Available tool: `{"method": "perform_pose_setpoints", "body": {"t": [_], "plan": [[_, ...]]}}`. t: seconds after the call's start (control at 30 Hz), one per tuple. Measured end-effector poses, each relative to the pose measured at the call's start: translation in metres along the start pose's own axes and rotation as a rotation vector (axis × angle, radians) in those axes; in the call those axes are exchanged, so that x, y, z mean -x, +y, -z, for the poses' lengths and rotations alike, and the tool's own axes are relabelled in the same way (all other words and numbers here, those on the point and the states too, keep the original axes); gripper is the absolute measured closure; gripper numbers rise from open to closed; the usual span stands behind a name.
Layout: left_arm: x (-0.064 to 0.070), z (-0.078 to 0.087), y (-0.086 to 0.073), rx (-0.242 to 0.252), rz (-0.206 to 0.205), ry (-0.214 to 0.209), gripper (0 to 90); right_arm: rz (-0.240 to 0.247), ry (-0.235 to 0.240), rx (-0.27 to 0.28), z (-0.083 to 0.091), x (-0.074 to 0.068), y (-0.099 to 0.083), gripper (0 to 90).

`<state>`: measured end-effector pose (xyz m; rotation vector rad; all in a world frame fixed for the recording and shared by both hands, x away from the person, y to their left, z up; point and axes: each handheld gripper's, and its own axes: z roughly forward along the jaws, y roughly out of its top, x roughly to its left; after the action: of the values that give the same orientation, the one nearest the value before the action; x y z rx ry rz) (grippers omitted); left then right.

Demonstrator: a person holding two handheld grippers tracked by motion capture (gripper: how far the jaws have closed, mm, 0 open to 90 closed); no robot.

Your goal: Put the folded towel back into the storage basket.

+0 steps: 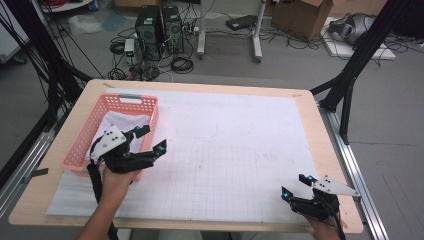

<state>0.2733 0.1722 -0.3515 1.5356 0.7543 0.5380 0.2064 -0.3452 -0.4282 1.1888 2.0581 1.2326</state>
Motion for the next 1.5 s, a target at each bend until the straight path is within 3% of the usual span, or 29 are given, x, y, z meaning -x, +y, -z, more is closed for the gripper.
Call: {"method": "perform_pose_setpoints", "body": {"t": [0.17, 0.3, 0.43, 0.57, 0.7, 0.87, 1.5], "plan": [[0.019, -0.007, -0.009, -0.003, 0.000, -0.048, 22.7, -0.008, -0.005, 0.008, 0.002, 0.001, 0.001, 20.7], [0.034, -0.013, -0.020, -0.028, -0.032, -0.074, 22.9, 0.000, -0.008, 0.017, 0.003, 0.001, 0.002, 20.7], [0.046, -0.016, -0.029, -0.040, -0.039, -0.097, 23.0, -0.001, -0.010, 0.015, 0.005, 0.000, 0.001, 20.7], [0.053, -0.017, -0.040, -0.046, -0.020, -0.111, 23.1, -0.001, -0.016, 0.020, 0.006, -0.001, 0.001, 20.7], [0.054, -0.018, -0.056, -0.060, 0.003, -0.111, 23.2, 0.000, -0.017, 0.021, 0.007, -0.001, 0.001, 20.7], [0.055, -0.020, -0.069, -0.100, 0.003, -0.114, 23.2, 0.005, -0.016, 0.018, 0.006, -0.003, 0.002, 20.7], [0.051, -0.019, -0.071, -0.103, 0.004, -0.102, 23.3, 0.009, -0.007, 0.014, 0.003, -0.004, 0.001, 20.7]]}}
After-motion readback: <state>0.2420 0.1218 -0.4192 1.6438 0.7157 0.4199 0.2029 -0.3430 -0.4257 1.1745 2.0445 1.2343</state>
